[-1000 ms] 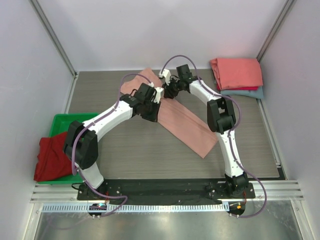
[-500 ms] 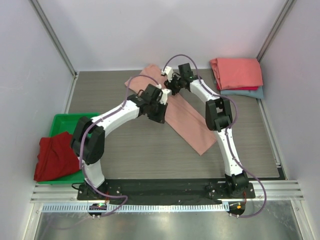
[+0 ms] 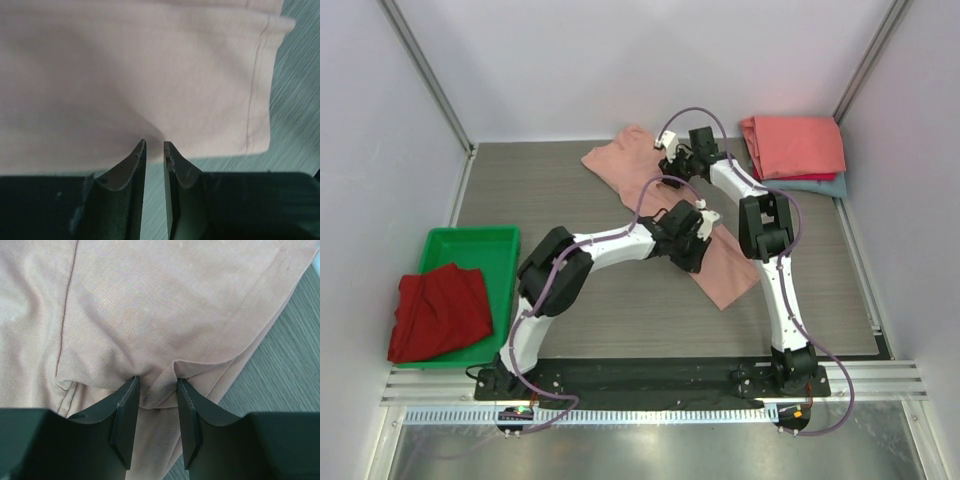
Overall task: Fold and stack the t-shirts
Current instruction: Fold the tshirt
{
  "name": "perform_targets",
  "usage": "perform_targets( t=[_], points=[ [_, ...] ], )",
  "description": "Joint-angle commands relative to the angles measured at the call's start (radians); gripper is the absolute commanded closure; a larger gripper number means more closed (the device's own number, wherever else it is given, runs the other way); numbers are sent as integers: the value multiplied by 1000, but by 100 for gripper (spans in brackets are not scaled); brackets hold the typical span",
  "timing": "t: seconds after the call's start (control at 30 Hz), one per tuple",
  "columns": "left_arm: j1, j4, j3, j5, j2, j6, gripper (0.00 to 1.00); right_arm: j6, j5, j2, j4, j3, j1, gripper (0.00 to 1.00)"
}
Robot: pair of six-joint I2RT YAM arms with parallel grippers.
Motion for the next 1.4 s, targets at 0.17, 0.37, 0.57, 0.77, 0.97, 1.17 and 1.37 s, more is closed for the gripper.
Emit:
perform_targets(
  t=[0.17, 0.37, 0.57, 0.77, 0.97, 1.17, 1.37],
  points=[
    [-89, 79, 135, -16, 106, -6, 78, -5, 29, -29, -80, -64, -33, 58],
    [-86, -35, -29, -22, 18, 43, 77, -11, 52, -41, -78, -75, -53, 58],
    [-51, -112, -236, -51, -151, 153, 77, -17, 88, -102, -76, -165, -69, 58],
    [-44, -172, -300, -28, -260, 182, 77, 3, 113, -208, -49, -315, -58, 58],
    [-44, -212, -353, 8, -338, 184, 78, 94, 127, -260, -4, -372, -36, 58],
    [-43, -249, -429, 13, -456, 162, 78, 121, 157, -290, 6, -404, -3, 58],
    [-44, -250, -480, -15, -509, 187, 78, 151, 211, -308, 9, -406, 14, 58]
  ],
)
